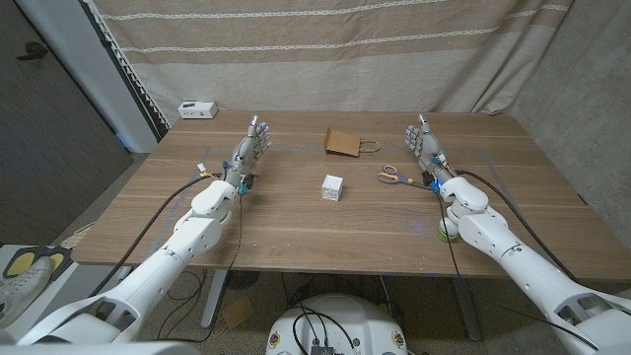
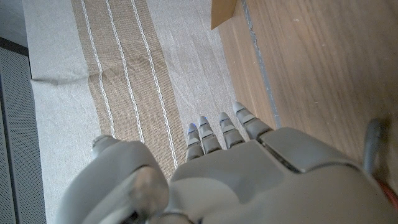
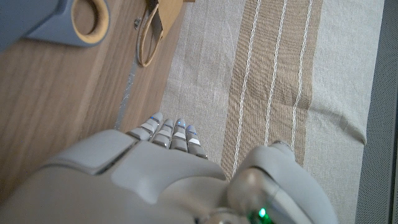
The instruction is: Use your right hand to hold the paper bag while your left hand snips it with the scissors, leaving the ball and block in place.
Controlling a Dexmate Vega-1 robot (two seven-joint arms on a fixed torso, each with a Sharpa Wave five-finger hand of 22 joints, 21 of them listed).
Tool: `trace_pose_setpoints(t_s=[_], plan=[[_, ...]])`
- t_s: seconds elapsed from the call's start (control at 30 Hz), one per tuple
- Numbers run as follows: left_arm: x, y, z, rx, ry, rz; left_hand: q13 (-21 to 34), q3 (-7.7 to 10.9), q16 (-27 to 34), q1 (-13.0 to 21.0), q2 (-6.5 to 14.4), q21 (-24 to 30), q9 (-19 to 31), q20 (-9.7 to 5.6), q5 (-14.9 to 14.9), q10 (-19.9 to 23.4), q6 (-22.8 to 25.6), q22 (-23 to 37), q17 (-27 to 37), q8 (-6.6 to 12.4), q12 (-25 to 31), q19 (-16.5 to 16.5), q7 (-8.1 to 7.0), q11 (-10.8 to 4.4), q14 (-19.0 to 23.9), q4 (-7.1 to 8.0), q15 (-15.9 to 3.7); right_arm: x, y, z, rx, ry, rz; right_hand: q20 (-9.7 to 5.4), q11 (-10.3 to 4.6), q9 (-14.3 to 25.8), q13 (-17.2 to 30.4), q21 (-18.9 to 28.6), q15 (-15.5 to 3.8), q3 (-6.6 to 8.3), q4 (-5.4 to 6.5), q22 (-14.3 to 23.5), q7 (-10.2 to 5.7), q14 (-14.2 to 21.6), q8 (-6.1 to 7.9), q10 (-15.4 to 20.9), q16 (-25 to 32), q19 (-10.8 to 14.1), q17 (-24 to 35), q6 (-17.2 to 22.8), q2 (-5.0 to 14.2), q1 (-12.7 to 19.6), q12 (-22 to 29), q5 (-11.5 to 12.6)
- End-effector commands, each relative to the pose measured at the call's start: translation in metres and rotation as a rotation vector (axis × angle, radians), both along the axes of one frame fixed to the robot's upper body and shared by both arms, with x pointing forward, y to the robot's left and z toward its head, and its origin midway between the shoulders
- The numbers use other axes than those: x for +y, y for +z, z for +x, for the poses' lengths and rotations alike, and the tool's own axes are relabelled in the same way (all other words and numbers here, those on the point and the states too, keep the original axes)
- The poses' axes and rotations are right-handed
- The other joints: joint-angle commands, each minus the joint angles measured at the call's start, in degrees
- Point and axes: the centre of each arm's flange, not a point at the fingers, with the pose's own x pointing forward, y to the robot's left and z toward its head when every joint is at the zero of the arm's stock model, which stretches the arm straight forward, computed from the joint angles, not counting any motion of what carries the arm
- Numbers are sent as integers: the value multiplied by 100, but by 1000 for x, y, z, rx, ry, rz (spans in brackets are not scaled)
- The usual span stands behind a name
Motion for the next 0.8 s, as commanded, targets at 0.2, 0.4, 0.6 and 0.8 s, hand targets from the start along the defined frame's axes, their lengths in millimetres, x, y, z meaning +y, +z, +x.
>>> trace_pose_setpoints(t_s=[0.2,0.4,0.6,0.8], plan=[[-2,-1,-7,-10,12,-5,15,-44,35,58,6,25,9,-415,21,51,64,12,10,37,28,55,-11,-5,53,3,-742,-4,-3,1,5,10,10,-3,38,28,18,21,29,-36,-5,22,56,-11,28,4,27,-45,16,-10,6,38,34,37],[-2,-5,-8,-12,10,-10,9,-42,35,61,10,19,5,-414,15,57,85,13,9,40,30,57,-12,7,59,3,-752,-1,0,-4,-26,18,-44,-105,-40,25,13,-13,-38,-11,-46,21,9,68,73,74,54,-20,10,74,27,109,68,65],[-1,-9,-11,-10,12,-17,4,-41,34,62,14,15,2,-413,10,61,97,13,9,40,30,59,-9,0,60,4,-757,-2,0,-8,-24,15,-77,-107,-55,24,12,-70,-26,17,-87,21,-8,-13,65,25,23,-95,8,34,49,183,52,89],[-1,-8,-13,-16,12,-7,-1,-40,32,64,17,11,-1,-411,5,57,107,13,9,39,28,61,-5,0,61,5,-758,-2,0,-12,-30,-8,-111,-70,-56,24,17,-93,-67,47,-143,24,-12,36,77,76,49,-85,9,30,59,276,81,116]])
